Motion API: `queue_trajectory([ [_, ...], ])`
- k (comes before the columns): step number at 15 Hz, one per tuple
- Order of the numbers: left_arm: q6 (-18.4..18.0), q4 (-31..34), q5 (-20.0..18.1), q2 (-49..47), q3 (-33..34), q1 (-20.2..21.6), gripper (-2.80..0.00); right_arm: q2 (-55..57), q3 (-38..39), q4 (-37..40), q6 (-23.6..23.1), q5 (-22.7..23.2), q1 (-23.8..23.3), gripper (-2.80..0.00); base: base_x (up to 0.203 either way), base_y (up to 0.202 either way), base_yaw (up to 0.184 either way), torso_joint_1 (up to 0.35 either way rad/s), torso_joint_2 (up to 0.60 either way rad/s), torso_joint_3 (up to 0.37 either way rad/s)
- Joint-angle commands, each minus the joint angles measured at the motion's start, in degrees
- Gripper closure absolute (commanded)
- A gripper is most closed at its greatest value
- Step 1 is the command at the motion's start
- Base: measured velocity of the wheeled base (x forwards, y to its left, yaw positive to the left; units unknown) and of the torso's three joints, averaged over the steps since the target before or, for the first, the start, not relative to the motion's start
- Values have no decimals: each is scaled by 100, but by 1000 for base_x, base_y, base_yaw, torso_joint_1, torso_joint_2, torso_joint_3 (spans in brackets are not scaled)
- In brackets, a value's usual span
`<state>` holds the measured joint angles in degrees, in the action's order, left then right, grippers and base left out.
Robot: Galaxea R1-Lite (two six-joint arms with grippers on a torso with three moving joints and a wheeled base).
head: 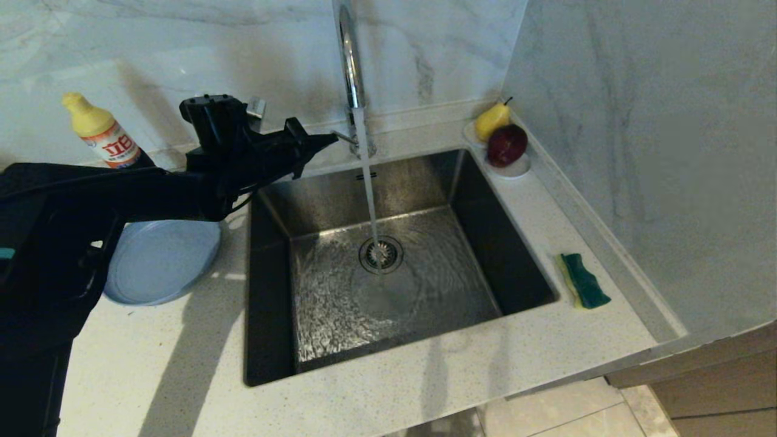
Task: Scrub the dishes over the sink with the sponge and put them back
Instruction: Turn off the faucet
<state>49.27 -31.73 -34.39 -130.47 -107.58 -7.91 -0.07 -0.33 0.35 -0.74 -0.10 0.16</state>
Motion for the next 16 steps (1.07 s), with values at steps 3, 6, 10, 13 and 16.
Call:
queue_trajectory([
  [3, 21, -315, 195, -67, 0, -79, 0, -1, -2, 0, -5, 1, 2, 0, 0, 0, 0, 0, 0, 0],
  [6, 21, -334, 239, -66, -8, -79, 0, -1, -1, 0, -5, 1, 2, 0, 0, 0, 0, 0, 0, 0],
  [10, 12, -548, 240, -73, -25, -71, 0, -1, 1, 0, -5, 1, 2, 0, 0, 0, 0, 0, 0, 0],
  [13, -1, -580, 248, -106, -26, -69, 0, -1, -2, 0, -5, 1, 2, 0, 0, 0, 0, 0, 0, 0],
  [16, -14, -738, 240, -195, -43, -13, 0, -1, 4, 0, -5, 1, 2, 0, 0, 0, 0, 0, 0, 0],
])
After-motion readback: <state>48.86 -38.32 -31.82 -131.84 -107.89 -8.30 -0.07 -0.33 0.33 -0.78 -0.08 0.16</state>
